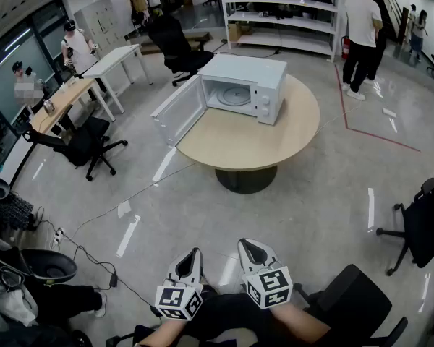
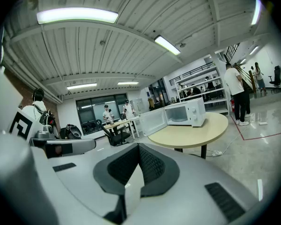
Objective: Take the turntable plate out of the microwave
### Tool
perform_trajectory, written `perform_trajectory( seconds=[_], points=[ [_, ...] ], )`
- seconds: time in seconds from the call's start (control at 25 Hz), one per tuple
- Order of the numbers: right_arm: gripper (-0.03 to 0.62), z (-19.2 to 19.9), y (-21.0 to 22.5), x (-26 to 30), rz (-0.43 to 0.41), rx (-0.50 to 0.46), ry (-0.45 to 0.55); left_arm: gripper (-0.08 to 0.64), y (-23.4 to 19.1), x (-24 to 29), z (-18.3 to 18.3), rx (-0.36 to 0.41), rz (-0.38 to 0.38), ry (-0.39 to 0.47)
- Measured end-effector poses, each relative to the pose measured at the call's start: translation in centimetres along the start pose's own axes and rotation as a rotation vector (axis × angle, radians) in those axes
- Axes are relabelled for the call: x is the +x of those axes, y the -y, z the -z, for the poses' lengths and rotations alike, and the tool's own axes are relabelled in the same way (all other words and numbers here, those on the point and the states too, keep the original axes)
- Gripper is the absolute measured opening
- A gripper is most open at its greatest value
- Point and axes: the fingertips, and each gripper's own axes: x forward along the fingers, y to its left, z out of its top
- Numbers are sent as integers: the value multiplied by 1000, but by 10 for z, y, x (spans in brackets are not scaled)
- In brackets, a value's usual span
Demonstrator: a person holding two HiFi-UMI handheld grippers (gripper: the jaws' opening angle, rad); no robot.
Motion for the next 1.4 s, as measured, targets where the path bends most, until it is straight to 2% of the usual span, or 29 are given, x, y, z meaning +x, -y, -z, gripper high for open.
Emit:
perform_trajectory(
  seconds=[0.92,1.4],
  points=[
    [15,5,5,-8,53,-1,-14,46,7,4,5,-11,49,-2],
    [15,5,-5,22,99,-16,-24,46,-29,17,2,-17,80,1]
  ],
)
